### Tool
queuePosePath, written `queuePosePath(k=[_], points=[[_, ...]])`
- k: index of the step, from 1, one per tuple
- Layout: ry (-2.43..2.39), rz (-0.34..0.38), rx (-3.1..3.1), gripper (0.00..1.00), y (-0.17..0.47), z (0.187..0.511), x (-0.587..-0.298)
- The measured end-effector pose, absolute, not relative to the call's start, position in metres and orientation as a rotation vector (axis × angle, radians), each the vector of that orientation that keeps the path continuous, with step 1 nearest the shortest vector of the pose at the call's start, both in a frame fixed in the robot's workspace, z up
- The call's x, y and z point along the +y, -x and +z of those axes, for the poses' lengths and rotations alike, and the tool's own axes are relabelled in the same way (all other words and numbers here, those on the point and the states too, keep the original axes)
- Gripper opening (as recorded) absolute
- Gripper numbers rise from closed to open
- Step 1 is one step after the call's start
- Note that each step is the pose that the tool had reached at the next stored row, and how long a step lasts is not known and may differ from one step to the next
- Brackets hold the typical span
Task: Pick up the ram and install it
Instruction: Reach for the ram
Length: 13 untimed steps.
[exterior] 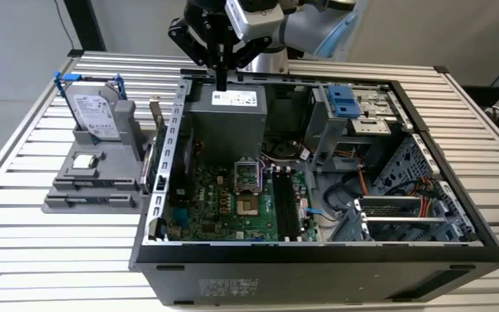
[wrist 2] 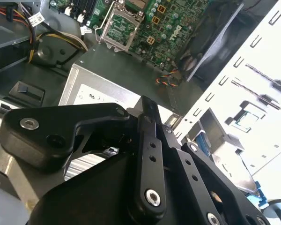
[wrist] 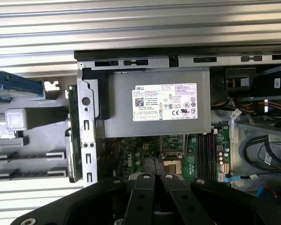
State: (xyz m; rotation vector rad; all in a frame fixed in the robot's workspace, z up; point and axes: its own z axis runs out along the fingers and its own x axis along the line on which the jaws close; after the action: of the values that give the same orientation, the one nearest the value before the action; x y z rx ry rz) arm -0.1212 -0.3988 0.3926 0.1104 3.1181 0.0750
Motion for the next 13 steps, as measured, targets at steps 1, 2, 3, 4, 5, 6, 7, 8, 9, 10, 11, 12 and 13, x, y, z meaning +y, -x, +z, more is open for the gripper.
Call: queuePosePath(k=[1, 2, 3, 4, 5, 6, 7, 8, 9, 10, 11, 12, 13], points=[[-0.11, 0.075, 3.118, 0.0, 0.121, 0.393, -0.399], [-0.11, 0.075, 3.118, 0.0, 0.121, 0.393, -0.399], [-0.111, 0.075, 3.118, 0.0, 0.122, 0.393, -0.399], [-0.111, 0.075, 3.118, 0.0, 0.123, 0.393, -0.399], [-0.11, 0.075, 3.118, 0.0, 0.125, 0.393, -0.399], [-0.11, 0.075, 3.118, 0.0, 0.126, 0.393, -0.399], [-0.11, 0.075, 3.118, 0.0, 0.128, 0.393, -0.399], [-0.11, 0.075, 3.118, 0.0, 0.13, 0.393, -0.399], [-0.11, 0.075, 3.118, 0.0, 0.132, 0.393, -0.399], [-0.11, 0.075, 3.118, 0.0, 0.134, 0.393, -0.399], [-0.11, 0.075, 3.118, 0.0, 0.137, 0.393, -0.399], [-0.11, 0.075, 3.118, 0.0, 0.139, 0.393, -0.399], [-0.109, 0.075, 3.118, 0.0, 0.142, 0.393, -0.399]])
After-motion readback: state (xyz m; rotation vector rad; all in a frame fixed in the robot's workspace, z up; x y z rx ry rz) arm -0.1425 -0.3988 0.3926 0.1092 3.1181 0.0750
